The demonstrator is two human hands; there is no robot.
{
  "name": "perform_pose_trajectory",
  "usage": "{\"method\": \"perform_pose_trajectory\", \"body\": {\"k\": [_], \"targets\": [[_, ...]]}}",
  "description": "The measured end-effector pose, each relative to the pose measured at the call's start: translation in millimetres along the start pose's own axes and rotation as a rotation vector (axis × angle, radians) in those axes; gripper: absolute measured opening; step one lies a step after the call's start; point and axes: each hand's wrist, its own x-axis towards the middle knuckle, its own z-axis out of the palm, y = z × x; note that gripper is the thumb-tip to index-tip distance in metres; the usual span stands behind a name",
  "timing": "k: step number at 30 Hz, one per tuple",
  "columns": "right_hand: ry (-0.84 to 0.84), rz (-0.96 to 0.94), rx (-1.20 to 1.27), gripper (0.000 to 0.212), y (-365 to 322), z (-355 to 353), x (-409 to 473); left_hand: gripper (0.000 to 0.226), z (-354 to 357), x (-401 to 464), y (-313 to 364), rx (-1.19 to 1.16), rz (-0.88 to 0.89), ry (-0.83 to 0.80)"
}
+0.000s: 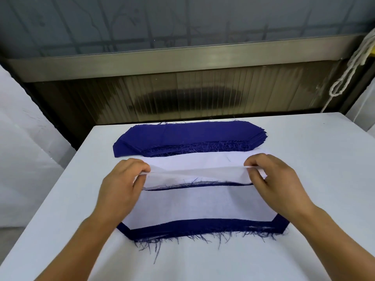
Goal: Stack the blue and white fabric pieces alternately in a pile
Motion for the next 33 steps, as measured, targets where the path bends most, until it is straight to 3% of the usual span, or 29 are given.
{"method": "perform_pose_trajectory", "body": {"k": [3,7,9,10,13,16,18,21,25,33], "targets": [[-0.185,0.097,0.154,0.014,-11.9,-24.6,-9.6,0.032,-35.1,-7.1,-1.3,-0.129,-0.021,-0.158],[-0.515,0.238,0.298,0.017,-7.5,-38.4,-3.9,0.017,-59.0,-2.4,-10.4,-0.258,-0.22,-0.484],[-0.597,0.276,0.225,0.02,-2.0,-33.2,2.0,0.015,-56.7,3.3,-11.2,-0.218,-0.251,-0.666],[-0.576,0.281,0.162,0.02,0.0,-28.9,4.2,0.015,-52.4,5.3,-10.1,-0.183,-0.258,-0.682],[-0.283,0.16,-0.062,0.014,0.5,-16.7,5.6,0.018,-42.1,10.5,-4.4,-0.1,-0.285,-0.44],[0.119,-0.142,-0.149,0.011,3.5,-10.4,-1.9,0.013,-39.6,6.3,-2.1,-0.035,-0.119,-0.063],[0.228,-0.304,-0.152,0.016,11.8,-4.1,-12.3,0.006,-35.7,-3.8,-6.3,0.015,0.044,0.043],[0.158,-0.41,-0.155,0.019,25.5,13.5,-36.4,0.026,-19.5,-30.2,-14.7,0.005,0.176,-0.043],[-0.022,-0.399,-0.175,0.022,36.4,35.0,-60.8,0.03,5.4,-63.0,-26.2,0.029,0.187,-0.19],[-0.023,-0.406,-0.124,0.025,31.7,32.0,-62.6,0.031,11.8,-66.4,-34.4,0.03,0.172,-0.164]]}}
